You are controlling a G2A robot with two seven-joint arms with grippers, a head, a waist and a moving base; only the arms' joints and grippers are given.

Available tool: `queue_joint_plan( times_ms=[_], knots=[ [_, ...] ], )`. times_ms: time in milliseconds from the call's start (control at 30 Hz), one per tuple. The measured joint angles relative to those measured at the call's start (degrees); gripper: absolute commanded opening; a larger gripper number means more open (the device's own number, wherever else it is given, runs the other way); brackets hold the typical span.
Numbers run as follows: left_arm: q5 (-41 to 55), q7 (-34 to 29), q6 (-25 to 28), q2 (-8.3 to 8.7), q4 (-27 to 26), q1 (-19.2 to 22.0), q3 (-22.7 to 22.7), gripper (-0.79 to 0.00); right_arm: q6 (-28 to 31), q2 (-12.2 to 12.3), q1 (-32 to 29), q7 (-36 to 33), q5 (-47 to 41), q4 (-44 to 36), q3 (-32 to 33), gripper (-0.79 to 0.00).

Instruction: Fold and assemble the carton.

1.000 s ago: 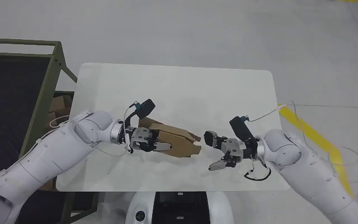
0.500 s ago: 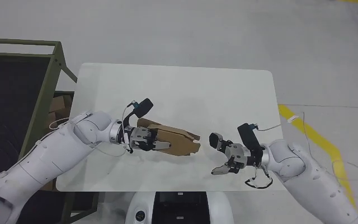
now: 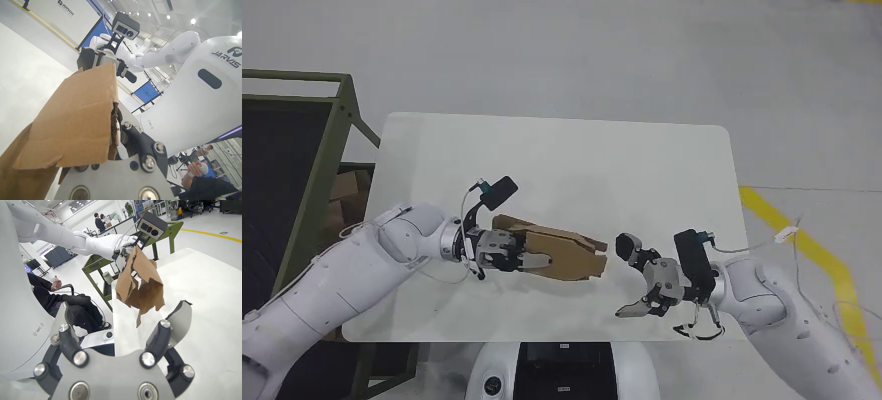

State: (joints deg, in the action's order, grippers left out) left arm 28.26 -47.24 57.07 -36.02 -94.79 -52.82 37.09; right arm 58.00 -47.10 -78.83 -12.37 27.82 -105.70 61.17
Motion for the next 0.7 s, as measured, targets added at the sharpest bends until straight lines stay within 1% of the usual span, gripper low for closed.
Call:
queue_joint_plan(
  times_ms=[167,233,267,300,333,400,467,533,567,667,700],
  knots=[
    [0.46,-0.08,-0.11,0.05,-0.02,0.02,0.09,-0.785,-0.02,0.00,0.02,-0.13,-0.10,0.02,-0.03,0.000],
    [0.44,-0.08,-0.11,0.05,-0.02,0.02,0.09,-0.785,-0.98,-0.07,-0.16,-0.86,-0.10,0.07,-0.52,0.000],
    [0.44,-0.07,-0.11,0.04,-0.02,0.02,0.09,-0.785,-1.51,-0.09,-0.12,-1.73,-0.27,0.14,-0.92,-0.209],
    [0.44,-0.07,-0.11,0.04,-0.02,0.02,0.08,-0.785,-1.97,-0.11,0.03,-2.81,-0.60,0.27,-1.35,-0.369],
    [0.43,-0.06,-0.12,0.04,-0.03,0.01,0.09,-0.785,-2.64,-0.13,0.35,-4.48,-1.19,0.52,-1.94,-0.409],
    [-0.17,0.60,-0.82,-0.05,-0.50,-0.25,0.29,-0.785,-3.91,-0.15,0.92,-7.16,-2.52,0.92,-2.86,-0.520],
    [-1.56,1.68,-1.61,-0.21,-1.09,-0.76,0.80,-0.785,-5.73,-0.20,1.70,-10.26,-4.69,1.36,-3.91,-0.603],
    [-2.64,2.29,-1.74,-0.32,-1.36,-1.26,1.31,-0.785,-7.12,-0.28,2.55,-12.96,-7.04,1.80,-4.84,-0.720],
    [-2.99,2.47,-1.74,-0.37,-1.45,-1.46,1.51,-0.785,-7.57,-0.32,2.90,-13.91,-7.94,1.96,-5.17,-0.748],
    [-3.93,2.84,-1.96,-0.52,-1.70,-2.06,2.08,-0.785,-8.61,-0.48,3.92,-16.26,-10.10,2.33,-6.01,-0.785],
    [-4.14,2.89,-2.08,-0.57,-1.77,-2.21,2.24,-0.785,-8.71,-0.53,4.15,-16.64,-10.46,2.39,-6.17,-0.785]
  ],
)
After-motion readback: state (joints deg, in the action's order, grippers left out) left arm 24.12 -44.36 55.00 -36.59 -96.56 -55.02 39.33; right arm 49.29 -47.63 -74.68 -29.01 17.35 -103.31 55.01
